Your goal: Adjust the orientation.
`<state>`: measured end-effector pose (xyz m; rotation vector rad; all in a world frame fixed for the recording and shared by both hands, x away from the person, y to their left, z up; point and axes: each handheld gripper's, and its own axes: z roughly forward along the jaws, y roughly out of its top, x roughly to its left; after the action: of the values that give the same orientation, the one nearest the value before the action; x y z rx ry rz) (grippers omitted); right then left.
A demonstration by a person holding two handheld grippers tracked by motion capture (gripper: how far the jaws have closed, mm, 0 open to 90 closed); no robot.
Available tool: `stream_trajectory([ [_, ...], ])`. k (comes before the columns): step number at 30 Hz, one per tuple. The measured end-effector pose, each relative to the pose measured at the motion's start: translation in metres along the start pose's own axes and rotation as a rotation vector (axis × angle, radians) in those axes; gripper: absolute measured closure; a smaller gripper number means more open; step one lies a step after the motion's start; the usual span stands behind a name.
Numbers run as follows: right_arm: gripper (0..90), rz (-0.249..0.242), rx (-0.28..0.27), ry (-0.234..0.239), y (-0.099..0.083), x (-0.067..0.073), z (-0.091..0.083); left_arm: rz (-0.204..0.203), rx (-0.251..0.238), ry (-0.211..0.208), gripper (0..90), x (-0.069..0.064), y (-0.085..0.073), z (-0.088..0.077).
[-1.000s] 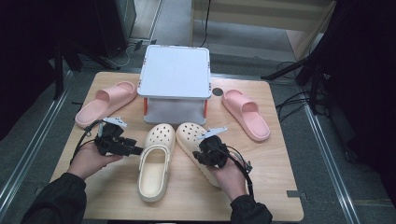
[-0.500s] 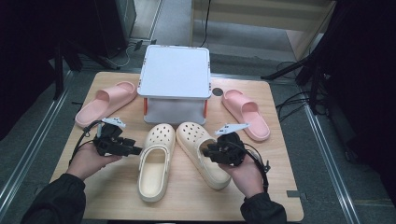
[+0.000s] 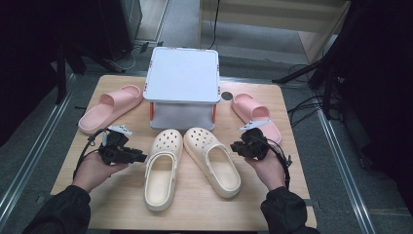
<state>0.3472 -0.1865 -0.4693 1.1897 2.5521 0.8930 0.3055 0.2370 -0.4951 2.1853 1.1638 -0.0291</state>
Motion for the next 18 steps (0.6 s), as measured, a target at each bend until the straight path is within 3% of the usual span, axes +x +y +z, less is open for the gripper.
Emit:
stream_trajectory([
  [5,77.7,-0.003,0.048,0.014,0.001,-0.005,0.015,-0.002,0.012,0.012,63.7,0.0,0.0,0.007],
  [6,77.0,-0.006,0.062,0.044,0.002,-0.004,0.021,-0.005,0.019,0.021,64.0,0.001,0.001,0.01],
  [18,77.7,-0.042,0.083,0.065,0.005,0.01,0.028,-0.027,0.014,0.011,65.7,-0.002,-0.001,0.011],
])
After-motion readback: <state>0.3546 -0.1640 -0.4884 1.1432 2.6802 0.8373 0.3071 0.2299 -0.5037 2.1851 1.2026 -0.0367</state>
